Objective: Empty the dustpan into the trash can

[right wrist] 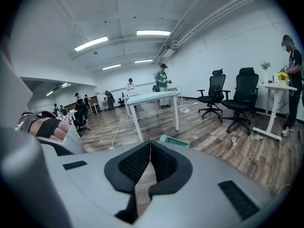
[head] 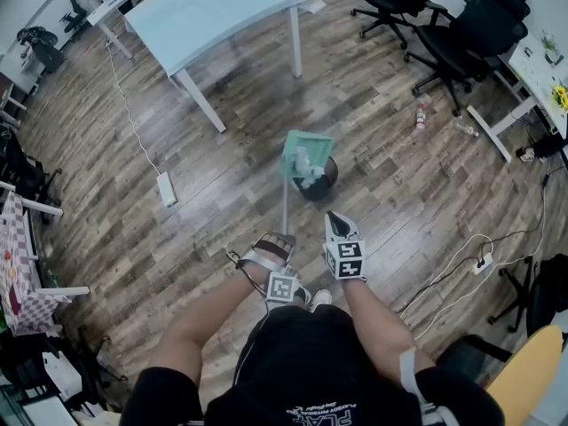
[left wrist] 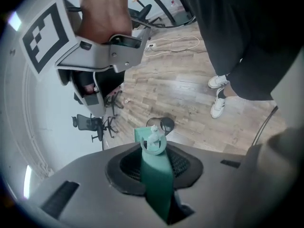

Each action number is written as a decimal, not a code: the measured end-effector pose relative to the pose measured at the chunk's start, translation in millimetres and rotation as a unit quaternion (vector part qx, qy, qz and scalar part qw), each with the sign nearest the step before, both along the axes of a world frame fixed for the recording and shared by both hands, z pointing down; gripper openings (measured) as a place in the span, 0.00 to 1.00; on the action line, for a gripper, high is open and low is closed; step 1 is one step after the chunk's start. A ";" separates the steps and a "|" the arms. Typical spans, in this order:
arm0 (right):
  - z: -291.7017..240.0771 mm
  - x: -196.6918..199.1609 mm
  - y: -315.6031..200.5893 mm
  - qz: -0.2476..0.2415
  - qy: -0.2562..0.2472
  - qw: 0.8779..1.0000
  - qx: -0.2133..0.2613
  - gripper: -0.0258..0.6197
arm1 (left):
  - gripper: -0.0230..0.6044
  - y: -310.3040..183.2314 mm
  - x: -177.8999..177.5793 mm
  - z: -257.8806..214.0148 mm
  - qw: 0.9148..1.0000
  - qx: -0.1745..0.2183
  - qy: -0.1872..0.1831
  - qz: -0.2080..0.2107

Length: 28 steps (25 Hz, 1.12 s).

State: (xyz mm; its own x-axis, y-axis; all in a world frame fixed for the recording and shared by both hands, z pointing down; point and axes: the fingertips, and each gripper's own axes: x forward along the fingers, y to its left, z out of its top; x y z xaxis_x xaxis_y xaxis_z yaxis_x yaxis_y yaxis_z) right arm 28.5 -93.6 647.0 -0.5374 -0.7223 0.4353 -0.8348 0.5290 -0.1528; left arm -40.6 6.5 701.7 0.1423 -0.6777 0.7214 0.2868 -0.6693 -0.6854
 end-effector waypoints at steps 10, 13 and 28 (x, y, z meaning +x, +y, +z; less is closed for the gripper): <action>0.3 8.6 3.6 0.001 -0.003 1.000 -0.002 0.08 | 0.19 22.7 3.4 25.7 0.987 -0.013 -0.135 0.088; 0.3 10.9 6.8 0.000 -0.002 1.000 -0.002 0.08 | 0.19 26.6 0.9 28.0 0.978 -0.007 -0.170 0.121; 8.7 26.4 28.7 -0.008 0.014 1.000 -0.001 0.08 | 0.19 27.0 -7.8 31.6 0.942 -0.003 -0.267 0.201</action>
